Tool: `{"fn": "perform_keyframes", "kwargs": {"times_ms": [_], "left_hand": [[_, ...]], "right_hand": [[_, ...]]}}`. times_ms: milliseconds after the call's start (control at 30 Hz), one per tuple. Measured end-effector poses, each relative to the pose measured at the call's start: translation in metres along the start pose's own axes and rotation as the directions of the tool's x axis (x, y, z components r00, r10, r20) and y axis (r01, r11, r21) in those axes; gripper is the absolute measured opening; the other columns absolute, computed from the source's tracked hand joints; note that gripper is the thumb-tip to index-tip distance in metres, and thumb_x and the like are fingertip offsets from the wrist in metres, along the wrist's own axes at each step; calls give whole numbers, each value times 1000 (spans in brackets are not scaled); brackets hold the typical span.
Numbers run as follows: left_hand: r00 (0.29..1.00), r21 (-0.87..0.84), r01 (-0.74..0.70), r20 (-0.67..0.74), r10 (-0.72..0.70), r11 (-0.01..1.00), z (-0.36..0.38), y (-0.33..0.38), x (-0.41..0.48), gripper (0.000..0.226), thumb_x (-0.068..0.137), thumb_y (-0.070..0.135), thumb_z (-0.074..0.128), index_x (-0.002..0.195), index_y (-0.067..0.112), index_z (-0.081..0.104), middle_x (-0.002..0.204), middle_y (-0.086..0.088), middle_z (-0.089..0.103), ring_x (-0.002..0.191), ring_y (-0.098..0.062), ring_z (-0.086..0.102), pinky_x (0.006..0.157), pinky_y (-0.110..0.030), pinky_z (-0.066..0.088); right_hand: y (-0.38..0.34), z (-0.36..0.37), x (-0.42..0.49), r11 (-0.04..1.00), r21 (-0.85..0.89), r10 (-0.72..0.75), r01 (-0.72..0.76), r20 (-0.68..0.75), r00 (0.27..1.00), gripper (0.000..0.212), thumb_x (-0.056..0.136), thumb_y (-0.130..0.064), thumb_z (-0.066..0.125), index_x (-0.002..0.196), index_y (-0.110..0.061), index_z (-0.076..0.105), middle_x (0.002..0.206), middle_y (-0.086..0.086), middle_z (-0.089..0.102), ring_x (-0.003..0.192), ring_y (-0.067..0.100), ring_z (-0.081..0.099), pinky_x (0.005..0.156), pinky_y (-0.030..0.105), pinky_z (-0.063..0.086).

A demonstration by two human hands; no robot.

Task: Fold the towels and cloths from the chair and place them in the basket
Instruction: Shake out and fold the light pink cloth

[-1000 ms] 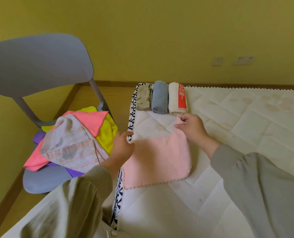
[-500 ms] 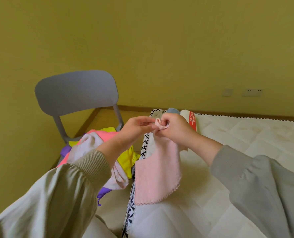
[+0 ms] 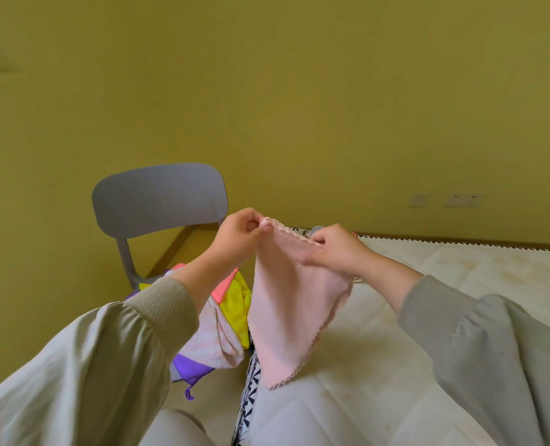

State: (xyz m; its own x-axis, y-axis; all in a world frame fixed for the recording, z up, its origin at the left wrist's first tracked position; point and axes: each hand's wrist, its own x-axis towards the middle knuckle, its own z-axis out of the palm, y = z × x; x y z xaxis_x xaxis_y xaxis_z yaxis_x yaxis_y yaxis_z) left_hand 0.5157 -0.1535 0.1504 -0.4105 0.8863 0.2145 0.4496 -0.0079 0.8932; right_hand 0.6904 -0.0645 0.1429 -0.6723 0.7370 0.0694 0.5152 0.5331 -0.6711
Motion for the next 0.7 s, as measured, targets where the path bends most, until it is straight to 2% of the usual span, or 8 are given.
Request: {"fn": "perform_keyframes", "kwargs": {"times_ms": [67,167,267,367,433,500,567,700], "left_hand": [[996,55,-10,-88,15,998,-6,4,0,21,92,14,58,72,19,53,64,1,54,55,-9,43,53,-24,35],[984,98,-34,-169,50,995,-15,12,-3,18,92,17,59,75,17,54,62,5,57,57,-8,48,55,-20,37],[976,118,-51,-204,74,992,-24,18,-3,17,90,17,63,75,15,55,65,-3,63,59,-11,50,56,-22,40],[973,135,-80,-205,107,988,-33,23,-3,15,86,12,65,75,15,55,74,-19,68,64,-18,54,64,-37,51],[974,168,-107,-179,137,980,-39,28,-5,15,86,9,63,78,17,54,72,-15,68,64,-16,54,66,-36,53],[975,213,-134,-149,168,968,-44,33,-7,17,86,7,62,82,21,53,69,-4,65,63,-12,52,61,-24,48],[971,268,-156,-134,197,951,-48,36,-8,17,85,6,61,86,20,52,75,4,60,68,-14,53,60,-20,43],[956,427,-226,-75,284,875,-57,42,-13,16,86,2,57,85,18,54,82,5,57,77,-24,58,66,-30,45]], "right_hand": [[4,-8,-2,999,18,32,-31,-43,999,46,78,-18,75,55,-13,36,56,-2,25,53,13,20,47,26,12],[8,-20,-2,989,130,93,-71,-173,981,33,80,-16,73,60,-3,49,57,3,32,55,15,27,52,27,18],[2,-27,-4,979,204,38,23,-291,956,44,81,-9,72,52,-14,39,53,-1,29,54,14,26,49,24,17],[-7,-32,-4,959,265,9,102,-388,922,20,78,-1,72,69,-16,63,63,-5,56,62,11,48,55,15,36],[-14,-37,-4,948,278,-32,155,-400,916,21,76,5,72,84,-14,65,74,-5,63,69,7,57,63,7,43],[-20,-43,-5,949,253,-80,189,-387,918,26,75,9,71,86,-13,61,74,-5,61,69,3,57,64,4,42],[-24,-49,-5,951,228,-117,208,-359,926,30,73,12,70,77,-15,58,72,-4,60,66,1,56,62,5,43],[-27,-57,-5,975,137,-133,175,-270,954,34,71,12,72,63,-19,59,68,-4,60,60,0,54,58,7,43]]}}
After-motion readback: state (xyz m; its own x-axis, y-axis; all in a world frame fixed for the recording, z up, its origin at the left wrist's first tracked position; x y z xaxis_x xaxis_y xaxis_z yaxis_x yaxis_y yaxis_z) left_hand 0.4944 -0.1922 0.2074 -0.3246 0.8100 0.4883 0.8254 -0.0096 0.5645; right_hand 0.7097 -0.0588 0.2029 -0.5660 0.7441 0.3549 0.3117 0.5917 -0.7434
